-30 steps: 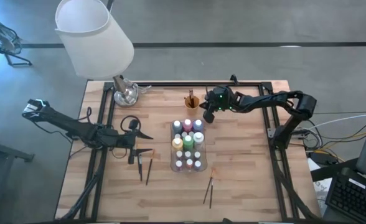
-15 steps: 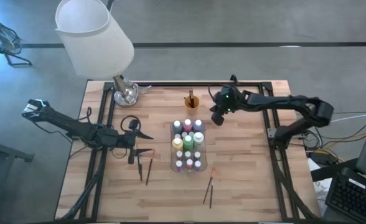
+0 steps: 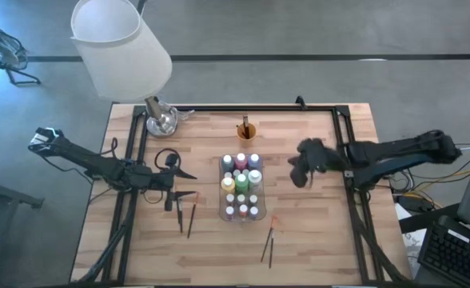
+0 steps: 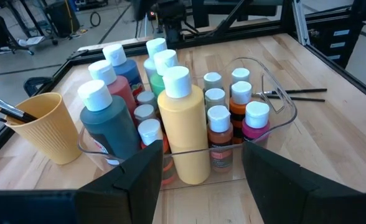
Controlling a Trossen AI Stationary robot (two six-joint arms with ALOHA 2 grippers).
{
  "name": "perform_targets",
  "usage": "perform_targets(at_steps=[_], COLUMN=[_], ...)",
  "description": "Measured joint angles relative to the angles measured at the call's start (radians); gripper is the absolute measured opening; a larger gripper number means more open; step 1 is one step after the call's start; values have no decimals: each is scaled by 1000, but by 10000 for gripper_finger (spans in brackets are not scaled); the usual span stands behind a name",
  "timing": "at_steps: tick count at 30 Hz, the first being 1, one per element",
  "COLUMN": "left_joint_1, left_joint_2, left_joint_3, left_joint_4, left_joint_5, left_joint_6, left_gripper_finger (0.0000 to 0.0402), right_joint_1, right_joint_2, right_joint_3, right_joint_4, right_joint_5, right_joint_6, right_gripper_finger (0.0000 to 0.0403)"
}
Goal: Pick & Place Paint Supplies
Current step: Put the orange paintbrush into the yellow cup
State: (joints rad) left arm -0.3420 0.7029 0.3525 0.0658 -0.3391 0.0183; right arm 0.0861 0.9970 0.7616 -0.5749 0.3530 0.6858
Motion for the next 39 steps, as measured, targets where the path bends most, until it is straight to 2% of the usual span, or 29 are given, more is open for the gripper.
perform_targets(at_steps=[3, 7, 10, 13, 17, 20, 26, 29, 34, 39], left_joint_1=[0, 0, 0, 0, 0, 0, 0, 0, 0, 0], left_joint_2=[0, 0, 0, 0, 0, 0, 0, 0, 0, 0], left_joint_3=[0, 0, 0, 0, 0, 0, 0, 0, 0, 0], left_joint_4=[0, 0, 0, 0, 0, 0, 0, 0, 0, 1], left_joint_5=[0, 0, 0, 0, 0, 0, 0, 0, 0, 0], left_joint_6=[0, 0, 0, 0, 0, 0, 0, 0, 0, 0], left_gripper_finger=[222, 222, 223, 222, 222, 222, 222, 222, 222, 222], right_joint_1=[170, 360, 463, 527, 564, 576, 592, 603, 606, 603], right_joint_2=[10, 88, 179, 286, 435, 539, 720, 791, 874, 928], right_joint_3=[0, 4, 15, 44, 123, 217, 444, 519, 572, 568], right_joint_4=[9, 12, 11, 9, -6, -47, -330, -421, -466, -466], right_joint_5=[114, 257, 352, 391, 398, 354, 195, 162, 169, 182], right_joint_6=[187, 412, 578, 727, 855, 904, 1061, 1166, 1284, 1370], right_gripper_finger=[8, 8, 8, 8, 8, 8, 8, 8, 18, 66])
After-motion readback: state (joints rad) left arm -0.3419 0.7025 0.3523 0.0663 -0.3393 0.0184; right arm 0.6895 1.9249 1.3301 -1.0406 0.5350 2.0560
